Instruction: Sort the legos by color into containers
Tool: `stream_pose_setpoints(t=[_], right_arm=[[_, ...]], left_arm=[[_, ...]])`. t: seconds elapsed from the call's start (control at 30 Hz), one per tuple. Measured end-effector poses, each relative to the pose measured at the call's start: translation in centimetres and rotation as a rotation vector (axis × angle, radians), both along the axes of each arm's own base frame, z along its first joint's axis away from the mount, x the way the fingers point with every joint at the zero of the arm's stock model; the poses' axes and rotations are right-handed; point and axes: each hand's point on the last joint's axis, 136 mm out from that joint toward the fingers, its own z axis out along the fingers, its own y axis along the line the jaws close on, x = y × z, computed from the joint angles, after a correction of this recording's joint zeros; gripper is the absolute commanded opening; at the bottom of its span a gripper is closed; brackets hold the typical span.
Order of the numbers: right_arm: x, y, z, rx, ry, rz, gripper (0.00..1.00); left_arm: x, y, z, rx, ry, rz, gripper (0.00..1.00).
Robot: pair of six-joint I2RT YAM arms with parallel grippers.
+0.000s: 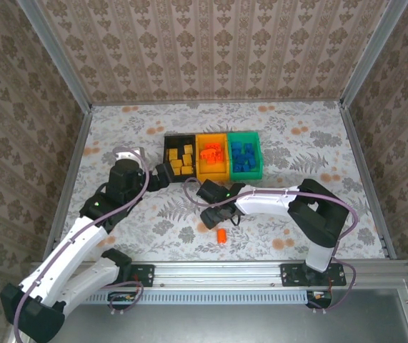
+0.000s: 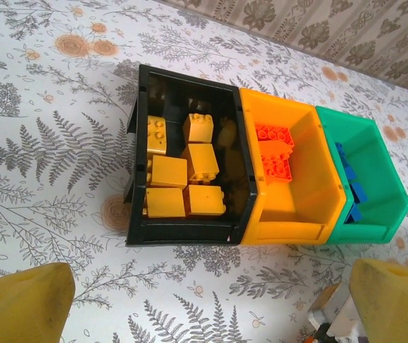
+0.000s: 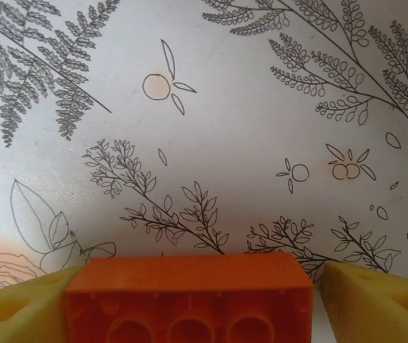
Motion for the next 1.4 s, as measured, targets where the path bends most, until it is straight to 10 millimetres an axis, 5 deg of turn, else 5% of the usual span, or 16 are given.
stream_pose_setpoints(t=[0.17, 0.4, 0.63, 0.73, 0.93, 1.13, 1.4], right_arm=[[0.2, 0.2, 0.2, 0.006, -0.011, 0.003, 0.61], [2.3, 0.8, 3.7, 0.079, -0.084, -0.029, 0.58], [11.5, 0.7, 13.0, 0.253, -0.285, -0.204, 0.6], [15.3, -0.1, 15.0, 0.282, -0.34, -0.282, 0.62], [20.2, -0.4, 13.8, 0.252, -0.354, -0.36, 0.68], [21.3, 0.1, 12.7, 0.215, -0.336, -0.368, 0.86], [21.3, 0.0, 14.3, 0.241, -0.363, -0.374, 0.88]], left_arm=[[0.2, 0.4, 0.0, -0.013, 0.004, 0.017, 1.0], [-0.2, 0.6, -1.4, -0.019, 0.034, 0.019, 1.0], [-0.8, 1.5, -3.4, -0.054, 0.083, 0.044, 1.0], [-0.9, 1.3, -3.4, -0.066, 0.088, 0.034, 1.0], [-1.3, 0.5, -3.5, -0.078, 0.105, -0.012, 0.97], [-1.2, -1.5, -5.4, -0.043, 0.193, -0.115, 0.89], [-3.2, -9.0, -7.5, 0.123, 0.281, -0.413, 0.87]])
